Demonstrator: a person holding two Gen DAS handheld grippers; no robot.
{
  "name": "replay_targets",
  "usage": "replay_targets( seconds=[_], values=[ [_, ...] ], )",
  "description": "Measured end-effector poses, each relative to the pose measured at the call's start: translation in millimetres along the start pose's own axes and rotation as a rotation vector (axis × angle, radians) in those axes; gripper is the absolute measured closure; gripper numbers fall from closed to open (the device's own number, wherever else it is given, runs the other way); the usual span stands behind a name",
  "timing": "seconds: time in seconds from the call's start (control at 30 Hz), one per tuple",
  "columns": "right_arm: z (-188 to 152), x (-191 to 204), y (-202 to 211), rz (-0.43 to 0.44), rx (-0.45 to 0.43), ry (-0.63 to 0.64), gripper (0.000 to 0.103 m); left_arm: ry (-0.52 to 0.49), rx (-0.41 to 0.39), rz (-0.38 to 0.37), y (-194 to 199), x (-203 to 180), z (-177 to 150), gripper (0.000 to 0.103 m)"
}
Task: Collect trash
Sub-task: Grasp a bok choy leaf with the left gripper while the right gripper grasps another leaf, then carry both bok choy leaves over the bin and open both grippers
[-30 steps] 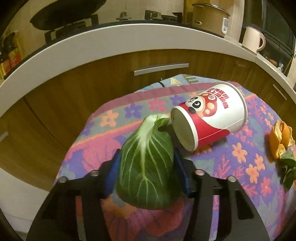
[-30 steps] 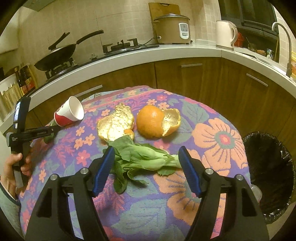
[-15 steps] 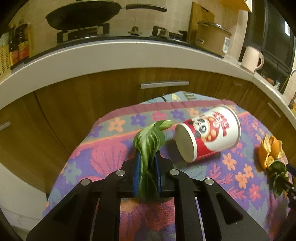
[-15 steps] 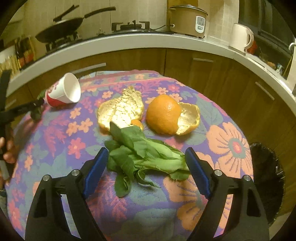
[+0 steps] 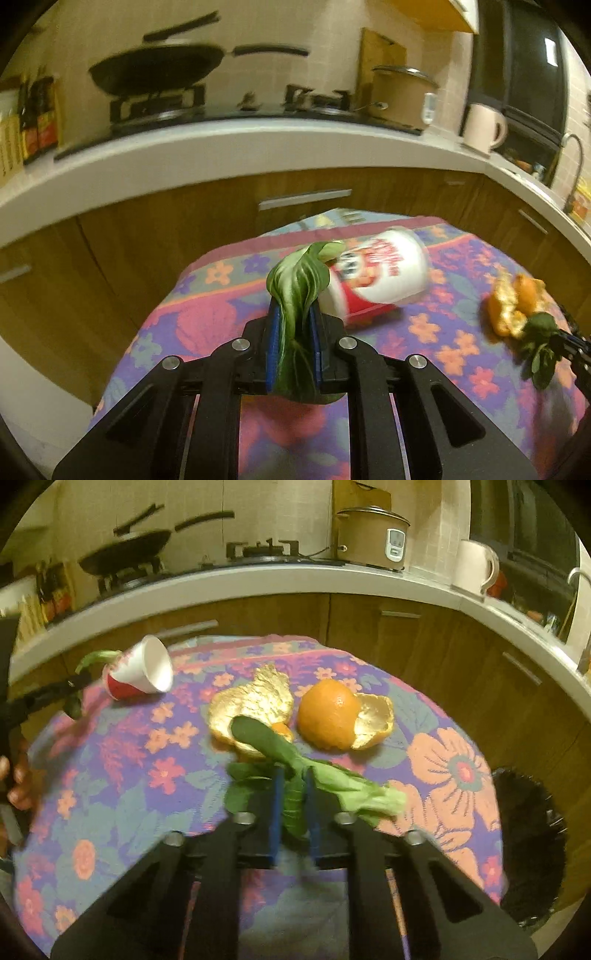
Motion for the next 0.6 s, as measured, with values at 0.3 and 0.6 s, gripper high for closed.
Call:
replay_targets(
  seconds=[0.3,0.6],
  values=[
    [9.6,-21.1,42.5,0.086,-0.072,-0.077,0.099,-0.056,-0.098,-0.094,47.8,-50.9,20.7,0.091],
    [23.8,-66.4,86.9,0.073,-0.152,-0.178,0.102,-0.164,-0.112,-0.241,71.4,-146.1,28.4,0.091]
  ],
)
Point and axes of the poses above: each gripper's, at about its wrist camera, not at the fingertips, and y roughly against the way its jaws point, x to its left, z to its top, the point moved 5 cm from there along -y, roughly the way its jaws point
